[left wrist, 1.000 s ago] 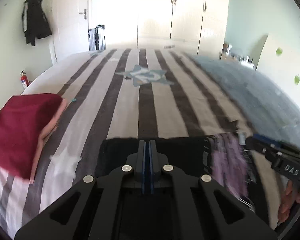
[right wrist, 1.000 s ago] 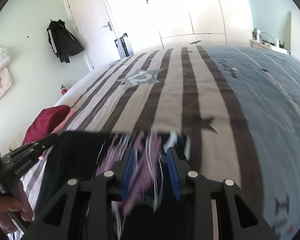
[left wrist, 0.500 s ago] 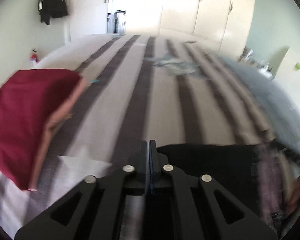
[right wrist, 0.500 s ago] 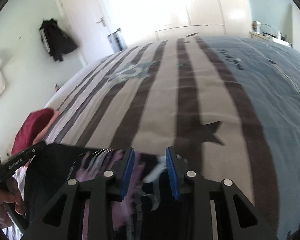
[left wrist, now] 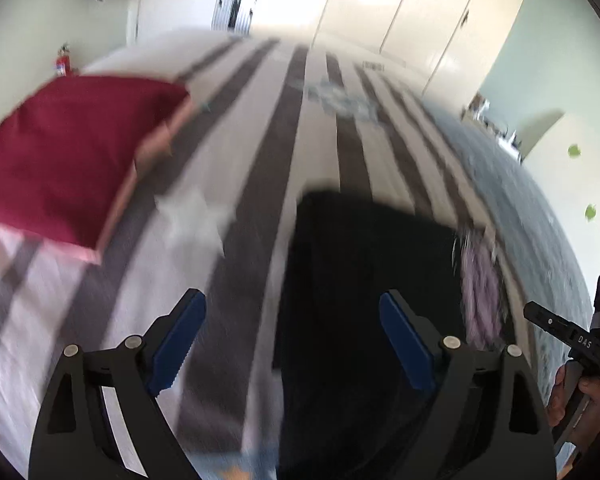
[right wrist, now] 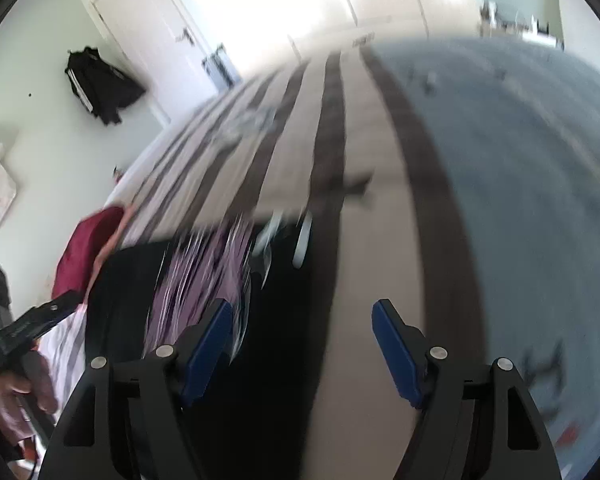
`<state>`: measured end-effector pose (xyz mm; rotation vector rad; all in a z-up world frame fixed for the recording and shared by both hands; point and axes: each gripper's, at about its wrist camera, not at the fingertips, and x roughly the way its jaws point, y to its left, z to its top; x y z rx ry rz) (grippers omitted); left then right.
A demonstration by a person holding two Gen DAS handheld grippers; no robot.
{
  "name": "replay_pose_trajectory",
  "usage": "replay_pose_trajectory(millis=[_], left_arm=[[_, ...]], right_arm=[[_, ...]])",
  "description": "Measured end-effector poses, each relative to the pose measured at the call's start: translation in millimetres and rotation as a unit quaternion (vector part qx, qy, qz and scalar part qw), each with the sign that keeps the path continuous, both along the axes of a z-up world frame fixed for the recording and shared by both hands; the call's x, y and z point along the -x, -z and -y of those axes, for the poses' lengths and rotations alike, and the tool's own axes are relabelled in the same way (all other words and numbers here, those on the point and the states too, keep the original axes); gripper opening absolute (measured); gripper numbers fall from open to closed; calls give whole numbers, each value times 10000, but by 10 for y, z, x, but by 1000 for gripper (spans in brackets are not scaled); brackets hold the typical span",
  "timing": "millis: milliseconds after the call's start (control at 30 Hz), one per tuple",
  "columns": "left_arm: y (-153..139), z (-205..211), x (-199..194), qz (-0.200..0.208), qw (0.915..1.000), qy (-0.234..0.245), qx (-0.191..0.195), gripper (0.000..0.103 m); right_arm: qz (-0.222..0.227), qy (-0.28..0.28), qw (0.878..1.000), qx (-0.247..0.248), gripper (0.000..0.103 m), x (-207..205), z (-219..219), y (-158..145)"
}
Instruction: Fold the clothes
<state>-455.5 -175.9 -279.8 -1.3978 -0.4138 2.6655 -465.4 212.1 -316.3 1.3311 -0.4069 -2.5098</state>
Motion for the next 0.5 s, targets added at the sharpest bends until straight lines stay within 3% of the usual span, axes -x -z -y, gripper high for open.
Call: replay_pose_trajectory(millis=[67,300,500], left_arm=[[148,-18,-4,265,9993,-32,-267,87],[257,-126,57,345,9966,165,-728,87],[279,-325,167,440,9947,559,-747,85]], right_arm=[[234,-64,9997,58,69,-96,52,131],[383,-188,9976,546,71,-159,68,225],[583,-432,9929,947,69,-240,179,334]])
